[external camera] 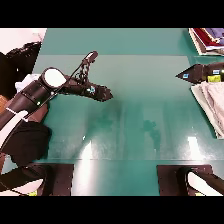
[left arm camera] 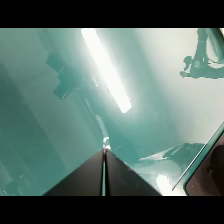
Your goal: Fold the shirts.
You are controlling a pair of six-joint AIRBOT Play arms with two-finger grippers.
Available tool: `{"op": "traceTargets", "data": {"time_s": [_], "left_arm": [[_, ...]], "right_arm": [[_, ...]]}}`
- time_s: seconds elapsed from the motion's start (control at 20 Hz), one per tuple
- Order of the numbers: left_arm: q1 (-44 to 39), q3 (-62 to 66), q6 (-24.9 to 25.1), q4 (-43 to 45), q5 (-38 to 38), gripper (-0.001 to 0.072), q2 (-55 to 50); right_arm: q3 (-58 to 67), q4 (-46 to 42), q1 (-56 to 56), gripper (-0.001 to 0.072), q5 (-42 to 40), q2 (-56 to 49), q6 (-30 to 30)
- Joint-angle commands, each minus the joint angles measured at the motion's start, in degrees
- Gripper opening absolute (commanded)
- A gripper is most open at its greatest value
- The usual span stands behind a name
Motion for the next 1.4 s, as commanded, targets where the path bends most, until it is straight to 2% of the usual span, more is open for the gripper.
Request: {"op": "traceTargets", "data": {"time_s": [0.0,0.55,0.7,0.8,1.05,1.1,1.15,1.2,1.25,1.35], "left_arm": [[0.00,0.07,0.00,0.00,0.00,0.0020,0.04],[0.00,0.07,-0.50,-1.84,0.04,0.0020,0.04],[0.02,0.11,-0.28,-2.03,2.10,0.0020,0.04],[2.03,1.77,1.09,0.79,1.09,0.0020,0.17],[18.14,13.05,-6.56,18.47,-4.76,0.0021,0.15],[20.92,13.88,-7.10,22.75,-4.76,0.0045,0.15],[23.02,13.92,-7.61,26.34,-4.79,0.0297,0.09],[24.92,13.92,-8.22,30.23,-4.90,0.0585,-0.46],[26.43,13.92,-8.61,33.94,-4.81,0.0628,-1.22],[29.75,13.92,-11.67,40.54,-4.46,0.0628,-3.65]], "right_arm": [[-0.02,0.07,0.07,0.0014,0.07,0.04,0.00],[-0.04,0.07,0.07,0.0014,3.02,0.04,0.00],[-0.04,0.04,0.07,0.0014,4.85,0.04,0.00],[-0.04,0.07,0.04,0.0014,5.01,0.04,0.00],[-0.04,0.07,0.07,0.0014,5.66,0.04,0.00],[-0.04,0.07,0.07,0.0014,5.62,0.04,0.00],[-0.04,0.07,0.07,0.0014,5.62,0.04,0.00],[-0.04,0.07,0.07,0.0014,5.62,0.04,0.00],[-0.04,0.07,0.07,0.0014,5.62,0.04,0.00],[-0.04,0.07,0.07,0.0014,5.62,0.04,0.00]]}}
